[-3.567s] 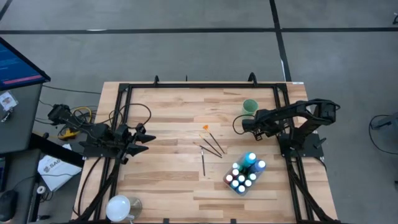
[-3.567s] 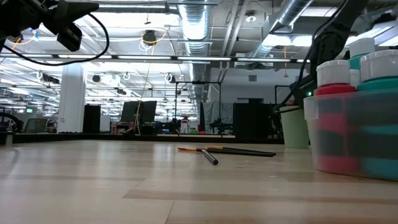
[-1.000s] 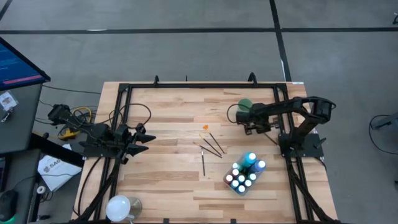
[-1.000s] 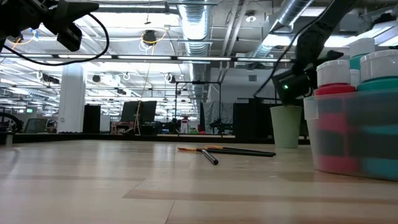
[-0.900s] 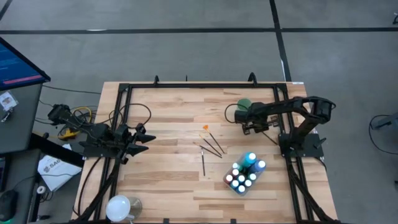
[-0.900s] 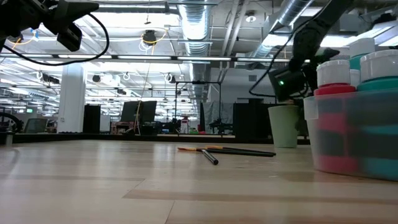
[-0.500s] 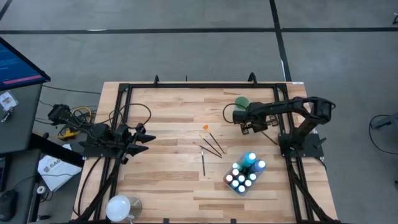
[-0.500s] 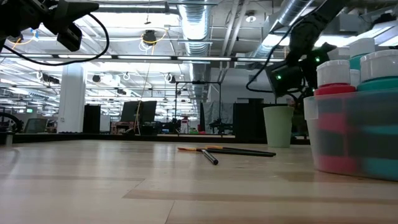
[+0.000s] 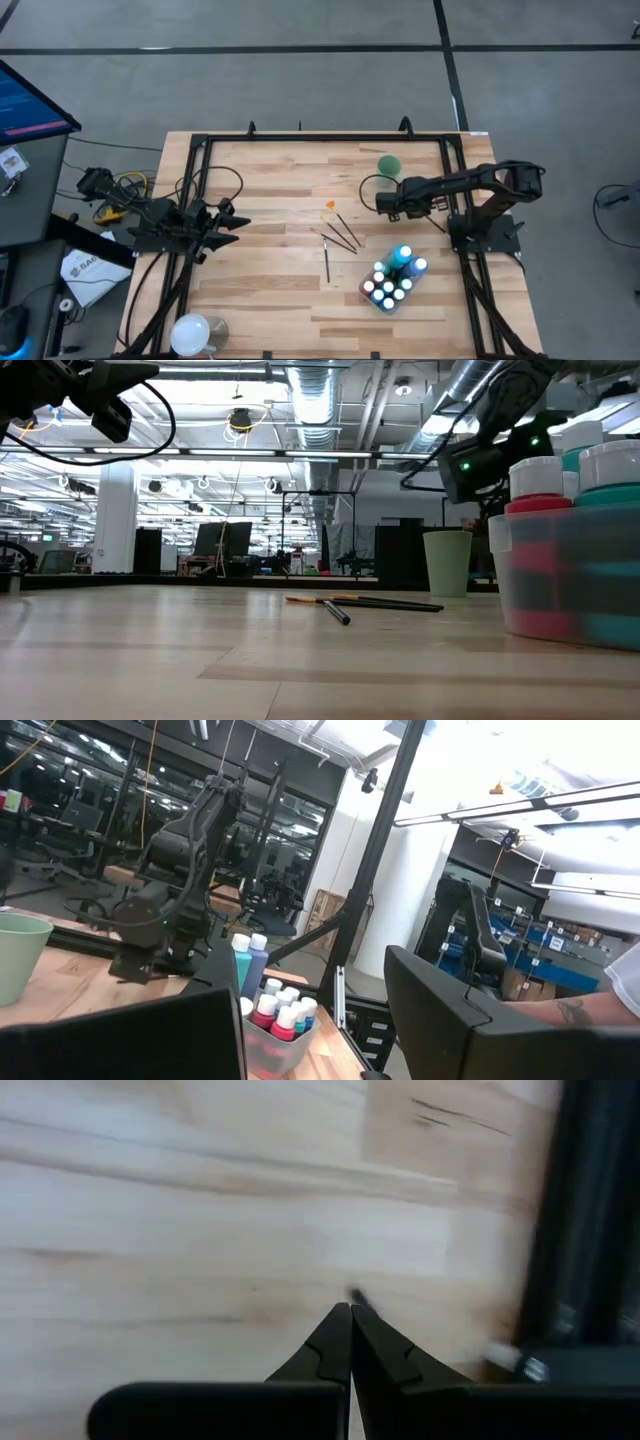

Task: Pick & Place Paint Supplies
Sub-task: Adjust the green cup

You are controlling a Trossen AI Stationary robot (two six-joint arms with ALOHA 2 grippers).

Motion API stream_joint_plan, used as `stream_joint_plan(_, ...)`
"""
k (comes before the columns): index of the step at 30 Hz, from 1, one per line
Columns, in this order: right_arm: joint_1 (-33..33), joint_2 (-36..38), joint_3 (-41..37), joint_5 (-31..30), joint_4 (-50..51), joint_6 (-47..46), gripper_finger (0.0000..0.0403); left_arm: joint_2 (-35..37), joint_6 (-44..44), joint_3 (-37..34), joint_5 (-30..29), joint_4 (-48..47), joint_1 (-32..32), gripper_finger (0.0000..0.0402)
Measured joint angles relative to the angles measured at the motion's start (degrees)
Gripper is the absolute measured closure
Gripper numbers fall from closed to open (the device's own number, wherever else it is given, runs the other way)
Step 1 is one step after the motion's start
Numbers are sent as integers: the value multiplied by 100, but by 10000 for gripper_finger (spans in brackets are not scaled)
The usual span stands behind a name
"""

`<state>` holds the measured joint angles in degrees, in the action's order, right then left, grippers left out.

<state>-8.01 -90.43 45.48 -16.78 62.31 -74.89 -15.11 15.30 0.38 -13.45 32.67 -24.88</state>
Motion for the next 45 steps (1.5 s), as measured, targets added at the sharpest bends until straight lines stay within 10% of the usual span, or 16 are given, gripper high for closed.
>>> stream_joint_plan(7, 95, 274, -13, 67, 1044, -828, 403, 0, 1, -2, 0, 0, 0, 270)
stream_joint_plan(32, 770, 323, -1083, 666, -451, -2093, 403, 0, 1, -2, 0, -1, 0, 270)
stream_joint_plan(45, 977, 626, -673, 103, -621, -1341, 403, 0, -1, 0, 0, 0, 0, 270)
